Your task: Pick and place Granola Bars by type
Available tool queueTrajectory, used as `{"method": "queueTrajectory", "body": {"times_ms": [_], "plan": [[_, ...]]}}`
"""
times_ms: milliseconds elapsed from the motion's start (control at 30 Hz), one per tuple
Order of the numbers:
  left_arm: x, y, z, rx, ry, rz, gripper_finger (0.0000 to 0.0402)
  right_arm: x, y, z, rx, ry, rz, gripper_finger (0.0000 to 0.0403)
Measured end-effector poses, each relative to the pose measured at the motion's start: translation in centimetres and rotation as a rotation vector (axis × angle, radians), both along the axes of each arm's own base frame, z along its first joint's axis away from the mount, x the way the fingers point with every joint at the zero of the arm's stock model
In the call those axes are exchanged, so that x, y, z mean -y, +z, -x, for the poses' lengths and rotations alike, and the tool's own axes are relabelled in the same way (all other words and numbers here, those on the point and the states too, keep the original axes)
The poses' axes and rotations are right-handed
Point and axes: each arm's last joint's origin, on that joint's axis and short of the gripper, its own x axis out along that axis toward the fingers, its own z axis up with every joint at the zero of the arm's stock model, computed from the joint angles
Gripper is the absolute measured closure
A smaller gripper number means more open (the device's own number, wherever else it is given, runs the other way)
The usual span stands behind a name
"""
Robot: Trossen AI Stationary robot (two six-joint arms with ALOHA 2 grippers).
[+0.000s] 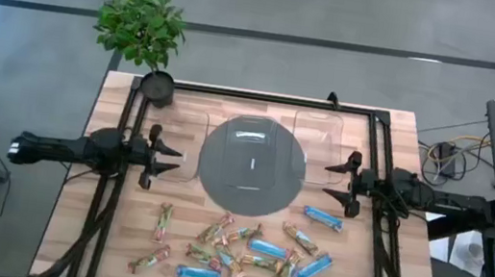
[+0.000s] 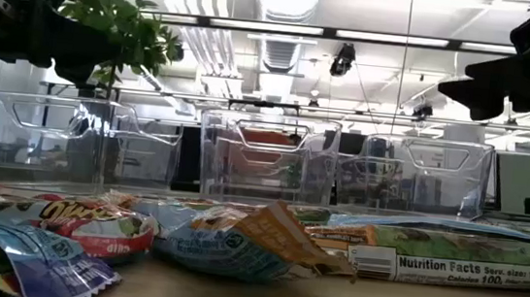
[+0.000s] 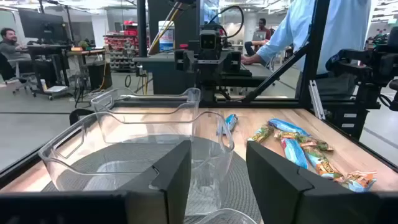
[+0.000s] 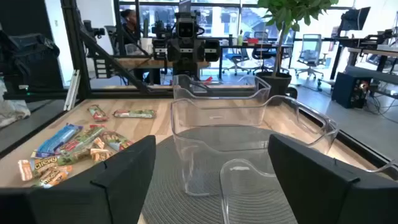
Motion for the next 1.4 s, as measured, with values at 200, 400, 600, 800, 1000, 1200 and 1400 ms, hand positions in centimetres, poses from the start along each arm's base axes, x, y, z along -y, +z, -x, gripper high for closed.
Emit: {"method": "queueTrajectory", "body": {"times_ms": [200, 400, 600, 800, 1000, 1200, 1400], "plan": [[0.0, 0.0, 0.0, 0.0, -0.001, 0.0, 0.0264, 0.0, 0.0, 0.0, 0.0, 0.0, 0.0, 0.0101], [0.0, -0.01, 0.0, 0.0, -0.001, 0.0, 0.0264, 0.0, 0.0, 0.0, 0.0, 0.0, 0.0, 0.0101], [0.0, 0.0, 0.0, 0.0, 0.0, 0.0, 0.0264, 0.0, 0.0, 0.0, 0.0, 0.0, 0.0, 0.0101], [0.0, 0.0, 0.0, 0.0, 0.0, 0.0, 0.0264, 0.0, 0.01, 0.0, 0.0, 0.0, 0.0, 0.0101], [0.0, -0.01, 0.0, 0.0, -0.001, 0.0, 0.0264, 0.0, 0.01, 0.0, 0.0, 0.0, 0.0, 0.0101], [0.0, 0.0, 0.0, 0.0, 0.0, 0.0, 0.0264, 0.0, 0.0, 0.0, 0.0, 0.0, 0.0, 0.0101], [0.0, 0.0, 0.0, 0.0, -0.001, 0.0, 0.0264, 0.0, 0.01, 0.0, 0.0, 0.0, 0.0, 0.0101]]}}
